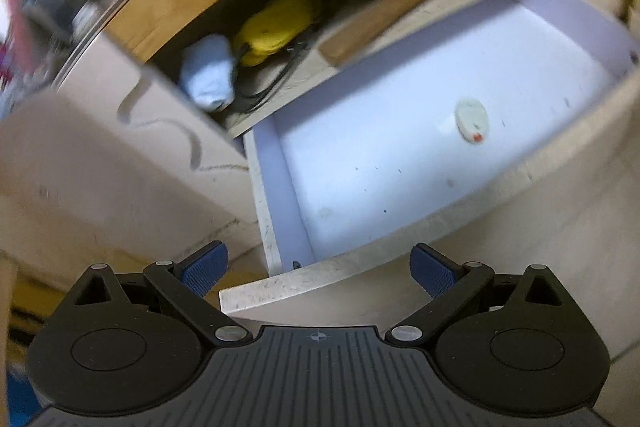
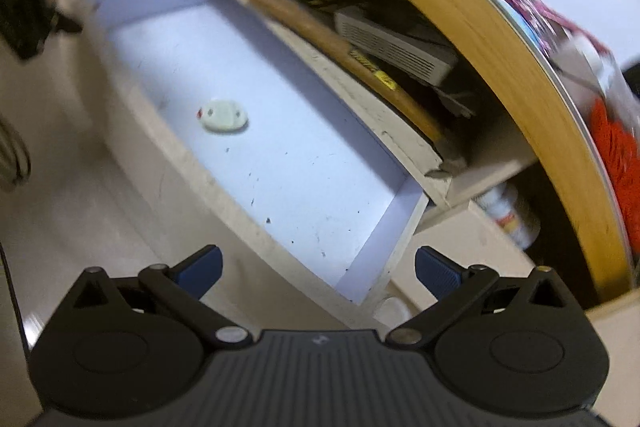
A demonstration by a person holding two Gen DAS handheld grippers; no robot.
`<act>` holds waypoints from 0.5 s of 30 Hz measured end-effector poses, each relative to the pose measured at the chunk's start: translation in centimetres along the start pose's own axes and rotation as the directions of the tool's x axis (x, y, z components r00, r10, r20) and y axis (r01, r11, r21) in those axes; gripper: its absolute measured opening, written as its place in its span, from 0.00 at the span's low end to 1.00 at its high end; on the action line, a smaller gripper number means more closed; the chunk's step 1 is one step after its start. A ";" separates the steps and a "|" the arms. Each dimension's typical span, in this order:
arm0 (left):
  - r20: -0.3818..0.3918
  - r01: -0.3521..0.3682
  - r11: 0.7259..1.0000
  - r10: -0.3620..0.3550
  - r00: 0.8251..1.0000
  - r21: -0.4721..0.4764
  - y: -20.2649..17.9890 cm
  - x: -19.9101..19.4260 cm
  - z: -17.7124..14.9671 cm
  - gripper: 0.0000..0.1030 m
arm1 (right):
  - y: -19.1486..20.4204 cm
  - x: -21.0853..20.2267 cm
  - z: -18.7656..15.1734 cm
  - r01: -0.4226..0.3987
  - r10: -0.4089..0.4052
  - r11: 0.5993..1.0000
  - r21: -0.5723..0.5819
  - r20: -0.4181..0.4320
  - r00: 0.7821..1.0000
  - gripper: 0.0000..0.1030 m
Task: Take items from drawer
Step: 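Withdraw both grippers and turn them upright above the open drawer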
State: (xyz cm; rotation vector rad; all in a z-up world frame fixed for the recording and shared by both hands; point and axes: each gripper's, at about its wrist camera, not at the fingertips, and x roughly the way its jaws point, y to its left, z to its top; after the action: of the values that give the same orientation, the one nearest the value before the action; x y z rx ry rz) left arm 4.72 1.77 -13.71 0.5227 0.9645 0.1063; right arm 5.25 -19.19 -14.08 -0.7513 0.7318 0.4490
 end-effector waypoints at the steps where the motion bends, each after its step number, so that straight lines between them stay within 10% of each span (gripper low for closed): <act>1: 0.000 -0.001 0.999 0.001 1.000 -0.034 0.4 -0.1 0.1 0.98 | -0.4 -0.1 0.1 -0.006 0.007 0.999 0.043 -0.003 1.000 1.00; 15: -0.035 0.094 0.877 -0.125 0.992 -0.472 4.8 -0.3 -0.7 0.98 | -5.4 -0.5 -0.6 -0.066 0.092 0.801 0.594 -0.012 0.996 1.00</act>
State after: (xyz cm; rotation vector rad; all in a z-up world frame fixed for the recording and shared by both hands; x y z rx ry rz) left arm 4.69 6.11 -11.59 0.0142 0.9877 0.2501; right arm 7.92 -23.25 -11.63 -0.1337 0.8852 0.2517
